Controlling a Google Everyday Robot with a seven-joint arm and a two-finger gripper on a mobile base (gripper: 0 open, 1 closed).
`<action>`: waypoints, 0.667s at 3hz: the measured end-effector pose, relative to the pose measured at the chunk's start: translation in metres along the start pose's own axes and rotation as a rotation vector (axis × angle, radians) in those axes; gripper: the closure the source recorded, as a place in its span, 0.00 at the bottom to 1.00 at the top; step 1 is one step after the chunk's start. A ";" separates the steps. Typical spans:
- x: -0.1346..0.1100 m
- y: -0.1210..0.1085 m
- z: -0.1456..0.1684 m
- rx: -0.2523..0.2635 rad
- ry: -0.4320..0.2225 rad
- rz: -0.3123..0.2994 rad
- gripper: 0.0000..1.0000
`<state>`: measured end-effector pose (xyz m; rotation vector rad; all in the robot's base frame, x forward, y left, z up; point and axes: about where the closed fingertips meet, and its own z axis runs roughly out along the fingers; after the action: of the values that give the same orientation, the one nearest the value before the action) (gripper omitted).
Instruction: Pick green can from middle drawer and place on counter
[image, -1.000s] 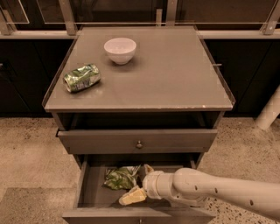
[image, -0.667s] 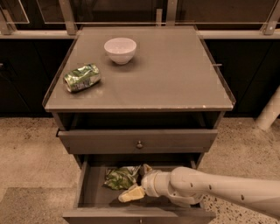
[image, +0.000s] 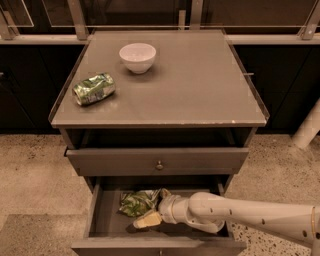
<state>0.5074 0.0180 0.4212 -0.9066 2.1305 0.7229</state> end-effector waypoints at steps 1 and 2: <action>0.016 -0.006 0.016 0.004 0.018 0.027 0.00; 0.017 -0.006 0.017 0.003 0.020 0.028 0.17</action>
Offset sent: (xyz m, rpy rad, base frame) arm 0.0025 0.0014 -0.0221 -0.0053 0.0267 -0.0141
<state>0.5098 0.0197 0.3962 -0.8872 2.1649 0.7277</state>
